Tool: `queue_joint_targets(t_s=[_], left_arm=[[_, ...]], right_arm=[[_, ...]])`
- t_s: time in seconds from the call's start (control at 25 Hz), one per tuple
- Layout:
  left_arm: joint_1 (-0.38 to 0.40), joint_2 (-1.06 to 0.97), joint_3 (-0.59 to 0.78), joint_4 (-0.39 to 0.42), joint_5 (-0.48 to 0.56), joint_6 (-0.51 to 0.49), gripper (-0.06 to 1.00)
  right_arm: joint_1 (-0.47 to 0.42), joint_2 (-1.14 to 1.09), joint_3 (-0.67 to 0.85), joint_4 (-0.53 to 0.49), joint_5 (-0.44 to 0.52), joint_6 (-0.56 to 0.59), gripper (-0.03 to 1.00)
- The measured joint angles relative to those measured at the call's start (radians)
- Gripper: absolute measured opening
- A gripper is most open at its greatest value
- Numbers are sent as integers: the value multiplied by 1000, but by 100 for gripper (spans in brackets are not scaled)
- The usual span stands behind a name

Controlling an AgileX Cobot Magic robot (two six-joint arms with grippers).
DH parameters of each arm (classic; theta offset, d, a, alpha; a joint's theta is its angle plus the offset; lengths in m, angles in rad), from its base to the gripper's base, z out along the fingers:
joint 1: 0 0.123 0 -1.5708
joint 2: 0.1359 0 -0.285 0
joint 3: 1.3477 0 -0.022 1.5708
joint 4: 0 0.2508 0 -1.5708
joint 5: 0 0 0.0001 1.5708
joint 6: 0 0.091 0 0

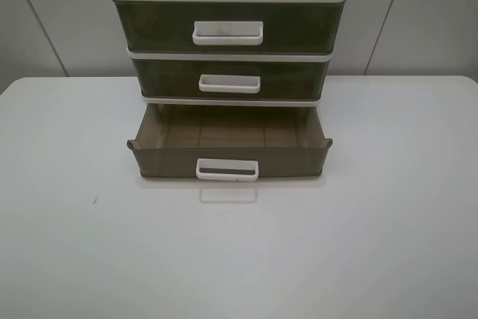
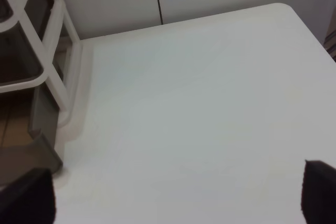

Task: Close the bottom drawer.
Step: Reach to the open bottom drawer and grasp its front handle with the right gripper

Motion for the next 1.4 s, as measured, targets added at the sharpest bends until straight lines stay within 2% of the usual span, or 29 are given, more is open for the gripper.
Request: queue_joint_targets(t_s=[0.44,1.24,1.4], left_arm=[[0,0,0,0,0,0,72],[0,0,0,0,0,0,72],[0,0,0,0,0,0,72]], right_arm=[[45,0,0,0,0,0,82],[50,2,0,1,0,0,82],[52,105,0,48,-6,0,82]])
